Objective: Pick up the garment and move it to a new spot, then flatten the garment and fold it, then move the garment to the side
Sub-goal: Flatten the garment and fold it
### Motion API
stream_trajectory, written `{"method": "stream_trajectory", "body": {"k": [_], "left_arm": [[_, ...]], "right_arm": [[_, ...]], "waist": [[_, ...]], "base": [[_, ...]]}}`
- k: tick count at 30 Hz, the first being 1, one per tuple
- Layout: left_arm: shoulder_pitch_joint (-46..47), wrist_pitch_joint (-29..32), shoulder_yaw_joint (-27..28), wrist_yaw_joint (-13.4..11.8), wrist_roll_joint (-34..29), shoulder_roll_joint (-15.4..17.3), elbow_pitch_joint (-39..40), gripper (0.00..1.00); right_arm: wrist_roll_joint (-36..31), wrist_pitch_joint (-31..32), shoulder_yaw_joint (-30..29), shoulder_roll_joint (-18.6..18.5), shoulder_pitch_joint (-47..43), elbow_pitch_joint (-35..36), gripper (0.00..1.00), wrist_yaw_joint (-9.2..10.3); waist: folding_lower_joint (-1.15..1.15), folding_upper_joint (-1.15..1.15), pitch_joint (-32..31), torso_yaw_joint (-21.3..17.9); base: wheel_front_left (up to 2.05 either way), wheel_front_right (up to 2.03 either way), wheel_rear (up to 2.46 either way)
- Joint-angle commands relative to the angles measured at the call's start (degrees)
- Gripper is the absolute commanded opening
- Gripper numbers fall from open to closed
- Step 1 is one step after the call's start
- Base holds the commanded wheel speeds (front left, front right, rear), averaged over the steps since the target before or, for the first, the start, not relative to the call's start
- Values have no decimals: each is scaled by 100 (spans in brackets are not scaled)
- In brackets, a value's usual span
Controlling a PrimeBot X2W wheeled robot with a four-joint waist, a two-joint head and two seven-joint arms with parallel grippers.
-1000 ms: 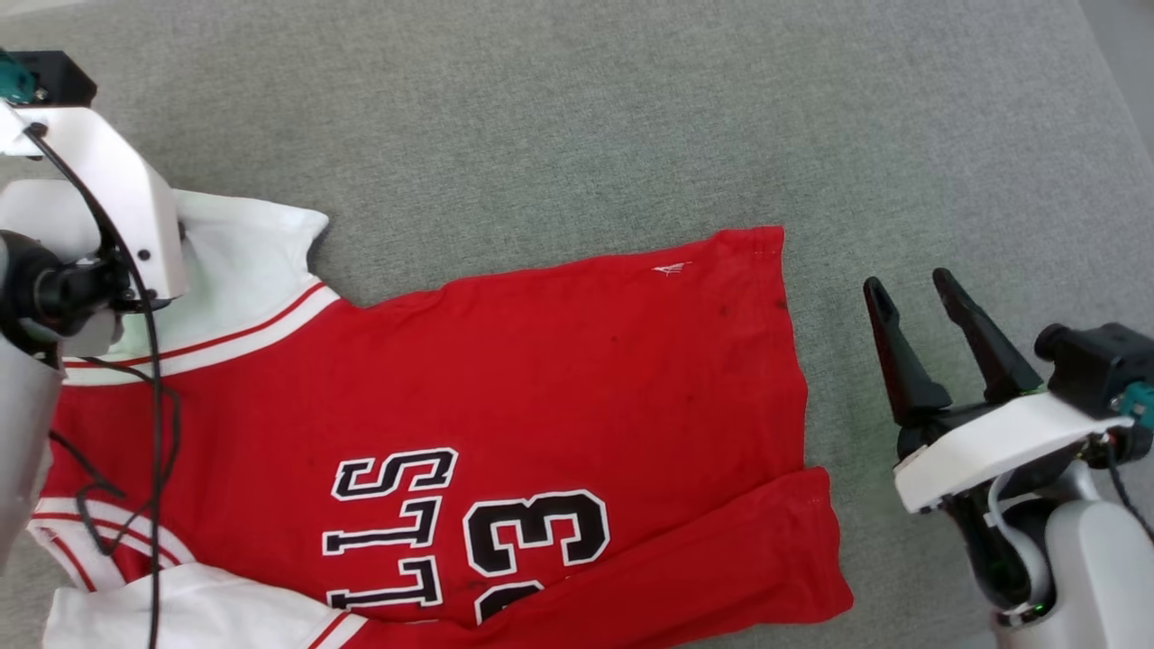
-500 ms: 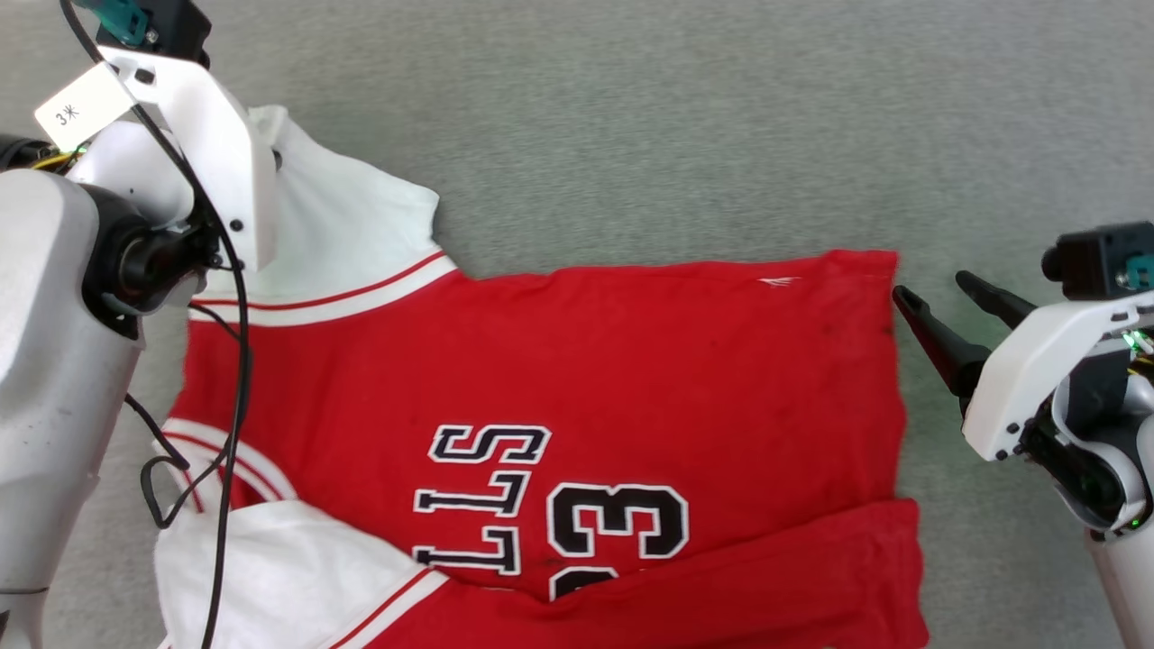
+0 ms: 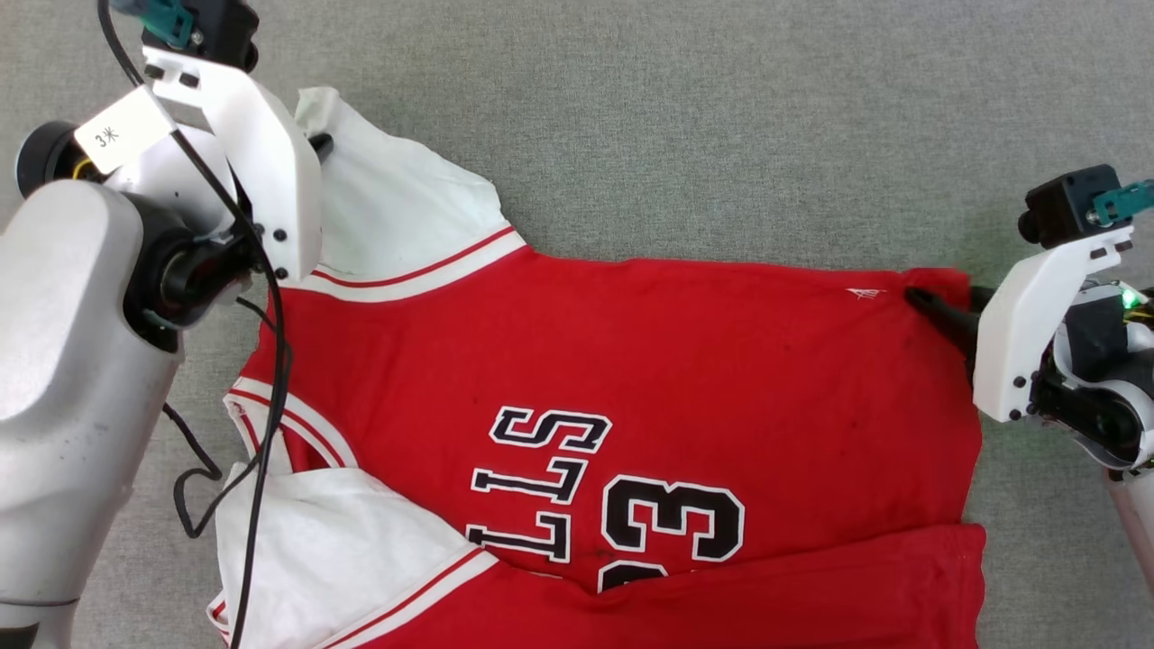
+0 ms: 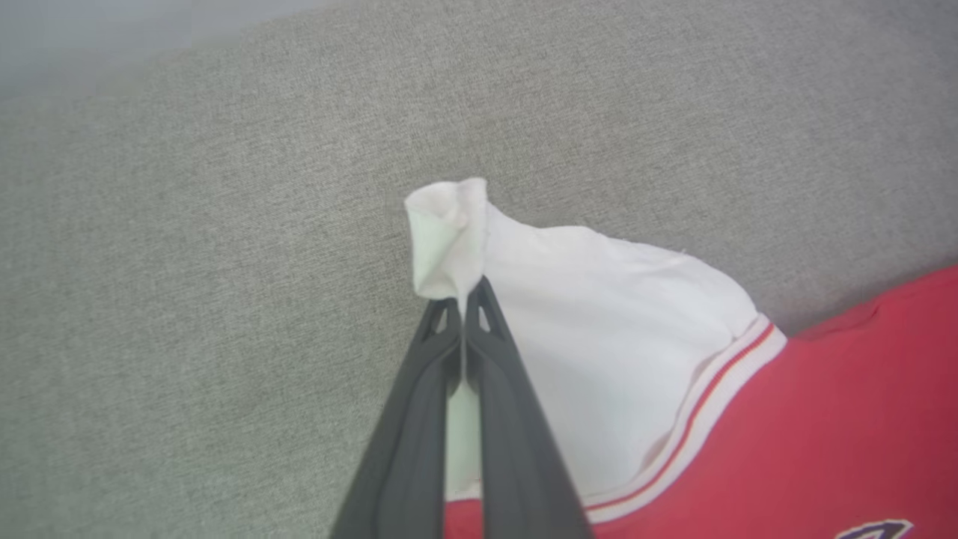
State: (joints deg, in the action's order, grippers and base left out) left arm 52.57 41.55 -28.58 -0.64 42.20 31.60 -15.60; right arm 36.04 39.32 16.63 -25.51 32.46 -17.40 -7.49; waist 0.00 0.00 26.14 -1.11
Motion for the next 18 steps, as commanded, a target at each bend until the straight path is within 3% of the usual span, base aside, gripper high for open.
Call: {"method": "stream_trajectory", "body": {"k": [1, 10, 18], "left_arm": [[-86, -48, 18, 9, 33, -16, -17, 0], [-409, -472, 222, -68, 107, 126, -63, 0], [-1467, -1028, 579, -303, 373, 330, 301, 0]], "right_arm": [[39, 225, 250, 94, -294, -282, 0, 1], [-128, -657, -169, -2, 116, 216, 0, 5], [-230, -1098, -416, 156, -567, 398, 0, 5]], "waist": [[0, 0, -5, -2], [0, 0, -397, -113], [0, 0, -998, -151]], "base": [[0, 0, 0], [0, 0, 0], [0, 0, 0]]}}
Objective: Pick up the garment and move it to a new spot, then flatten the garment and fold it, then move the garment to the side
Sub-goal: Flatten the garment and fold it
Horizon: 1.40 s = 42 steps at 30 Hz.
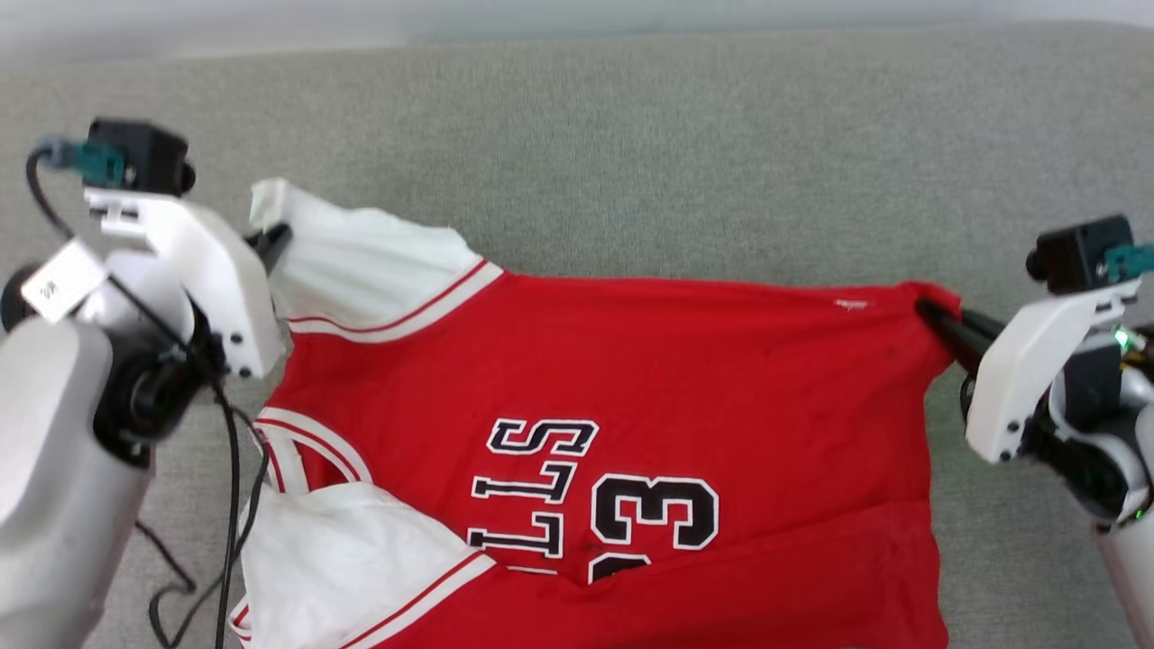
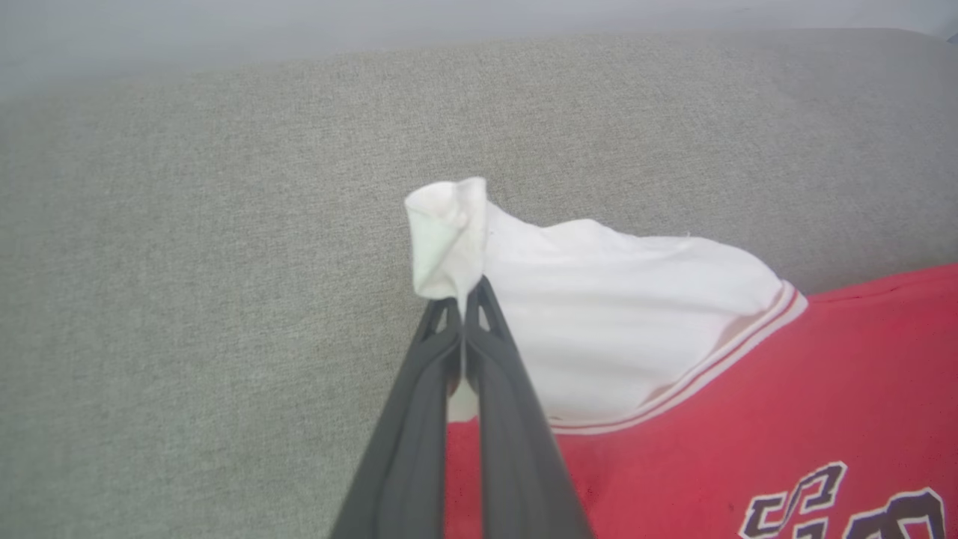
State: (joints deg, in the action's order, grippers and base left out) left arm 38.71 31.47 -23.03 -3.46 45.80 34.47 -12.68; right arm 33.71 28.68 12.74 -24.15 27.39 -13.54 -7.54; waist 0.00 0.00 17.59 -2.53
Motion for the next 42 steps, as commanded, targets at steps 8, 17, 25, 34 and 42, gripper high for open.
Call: {"method": "stream_trajectory", "body": {"k": [8, 17, 25, 34, 42], "left_arm": [[-1787, -556, 381, -419, 402, 107, 658, 0], [-3574, -976, 644, -794, 821, 19, 1132, 0], [-4420, -1012, 493, -803, 1170, -361, 828, 0], [-4088, -1354, 433, -568, 1060, -568, 543, 100], [-3690, -2313, 614, -612, 469, -533, 960, 100]], "right_arm": [[-10, -268, -250, 225, -1036, 93, 0, 11], [4, -310, -561, 475, -2042, 65, 0, 11], [-43, -329, -855, 943, -2802, -117, 0, 11], [-60, -582, -834, 1114, -2850, -5, 100, 10], [-301, -312, -1321, 902, -2856, 624, 100, 8]], "waist": [[0, 0, -677, 78], [0, 0, -1116, 165], [0, 0, -1334, 187], [0, 0, -1380, 147], [0, 0, -1440, 120]], "base": [[0, 0, 0], [0, 0, 0], [0, 0, 0], [0, 0, 0], [0, 0, 0]]}}
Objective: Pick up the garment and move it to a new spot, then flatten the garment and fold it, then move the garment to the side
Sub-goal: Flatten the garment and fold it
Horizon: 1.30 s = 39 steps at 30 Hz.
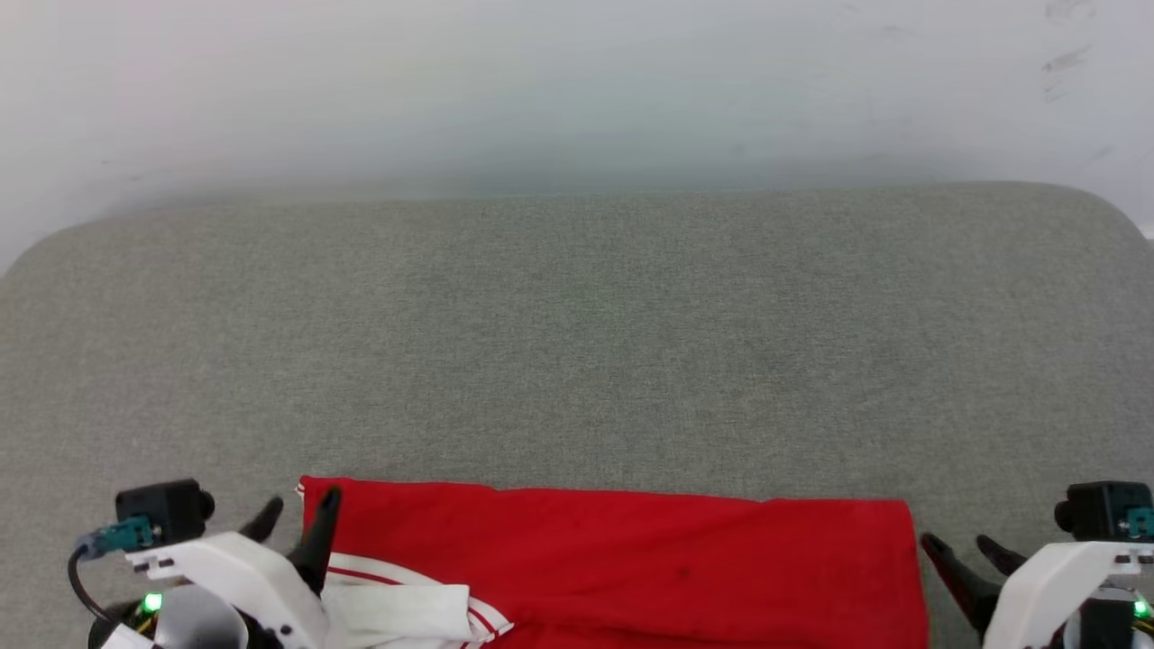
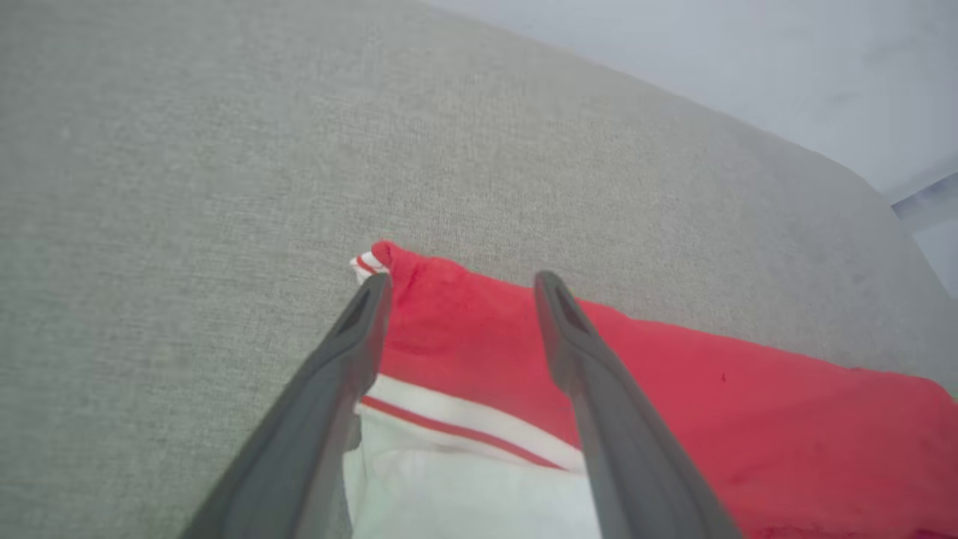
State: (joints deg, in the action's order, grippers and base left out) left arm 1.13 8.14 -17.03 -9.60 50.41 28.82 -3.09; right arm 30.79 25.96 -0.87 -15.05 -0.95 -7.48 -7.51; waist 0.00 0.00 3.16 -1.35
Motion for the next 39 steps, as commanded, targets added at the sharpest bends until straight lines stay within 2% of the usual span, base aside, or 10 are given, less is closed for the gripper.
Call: {"method": "stream_trajectory", "body": {"k": [1, 7, 13, 23, 24, 25, 26, 39], "left_arm": [[122, -81, 14, 13, -51, 12, 75, 100], [396, -910, -3, -142, -724, -47, 214, 100], [556, -1790, -24, -310, -1270, -233, 248, 100], [407, -2185, -95, -560, -1727, -360, 512, 100], [392, -2194, -103, -569, -1747, -369, 539, 100], [376, -2191, -112, -599, -1763, -366, 542, 100], [356, -2189, -122, -613, -1768, -365, 545, 100], [101, -2090, -103, -1017, -1988, -250, 656, 100]], "right_arm": [[-13, 110, -57, -37, -51, 7, 100, 5], [-179, 817, -224, -222, -67, 139, 100, 5], [-206, 1085, -28, -101, -4, 44, 100, 5], [-133, 1305, 375, 220, -21, -388, 100, 2], [-74, 1348, 431, 266, -36, -412, 49, -6], [-49, 1363, 481, 275, -44, -410, 34, -6], [-40, 1326, 505, 266, -36, -396, 0, -6], [-134, 1176, 385, -122, 318, 43, 0, 6]], "waist": [[0, 0, 7, 29], [0, 0, 134, 189], [0, 0, 328, 388], [0, 0, 484, 567], [0, 0, 489, 569], [0, 0, 484, 570], [0, 0, 479, 567], [0, 0, 208, 233]], "base": [[0, 0, 0], [0, 0, 0], [0, 0, 0], [0, 0, 0], [0, 0, 0], [0, 0, 0], [0, 0, 0], [0, 0, 0]]}}
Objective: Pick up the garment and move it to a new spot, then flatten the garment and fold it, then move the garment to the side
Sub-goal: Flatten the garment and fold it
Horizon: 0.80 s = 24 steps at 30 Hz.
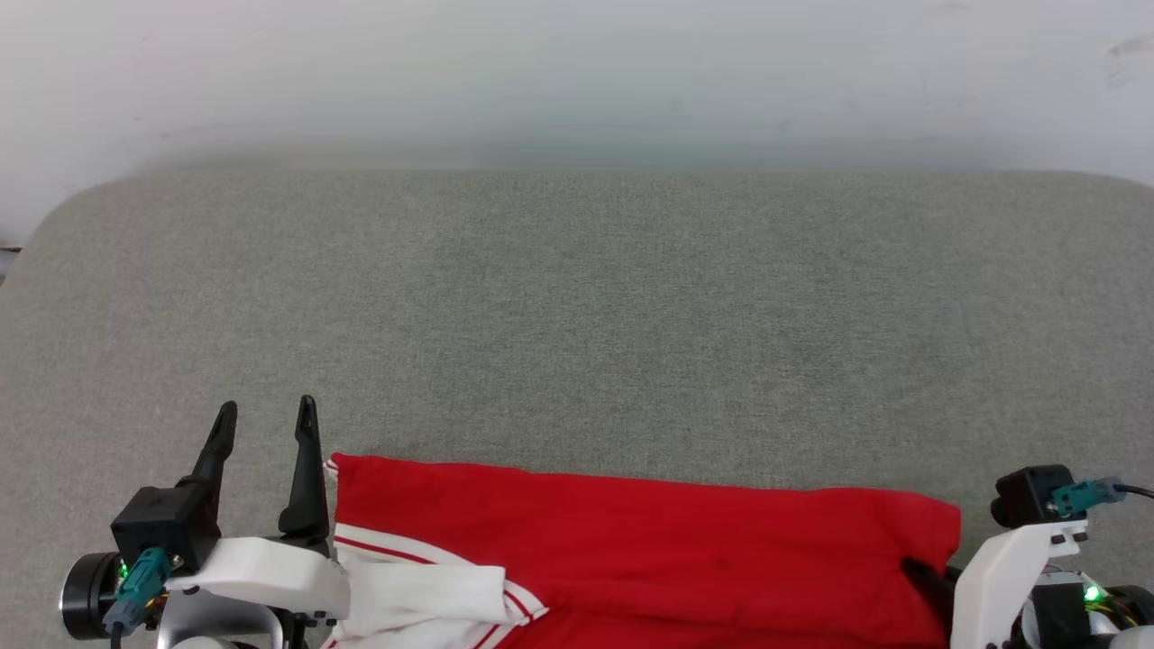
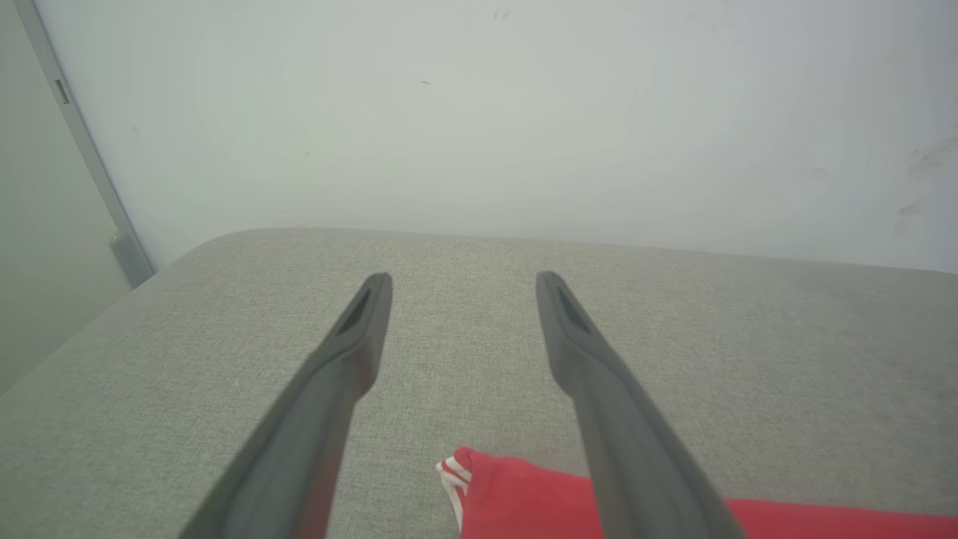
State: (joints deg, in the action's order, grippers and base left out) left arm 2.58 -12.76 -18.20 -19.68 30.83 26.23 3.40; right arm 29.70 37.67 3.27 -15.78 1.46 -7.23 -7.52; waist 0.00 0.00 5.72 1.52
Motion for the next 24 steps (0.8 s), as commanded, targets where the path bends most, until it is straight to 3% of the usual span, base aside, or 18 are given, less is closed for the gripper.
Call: {"method": "stream_trajectory", "body": {"k": [1, 12, 16, 21, 24], "left_arm": [[-82, 6, 31, -43, -29, 22, 32, 100], [-363, 113, 4, -191, -62, 139, 201, 100], [-423, 176, -12, -218, -47, 158, 258, 100], [-445, 256, -5, -246, -31, 223, 332, 100], [-424, 324, -23, -259, -48, 266, 371, 100]], "right_arm": [[-36, 22, -75, -101, 82, 35, 0, 7], [-22, 258, -1292, -415, -240, -58, 0, 6], [486, 497, -1657, -91, -230, -43, 0, 6], [1361, 1013, -1708, 394, -205, 65, 0, 5], [2259, 1482, -1676, 792, -183, 246, 0, 6]], "waist": [[0, 0, -71, -91], [0, 0, -296, -297], [0, 0, -355, -311], [0, 0, -394, -280], [0, 0, -394, -215]], "base": [[0, 0, 0], [0, 0, 0], [0, 0, 0], [0, 0, 0], [0, 0, 0]]}}
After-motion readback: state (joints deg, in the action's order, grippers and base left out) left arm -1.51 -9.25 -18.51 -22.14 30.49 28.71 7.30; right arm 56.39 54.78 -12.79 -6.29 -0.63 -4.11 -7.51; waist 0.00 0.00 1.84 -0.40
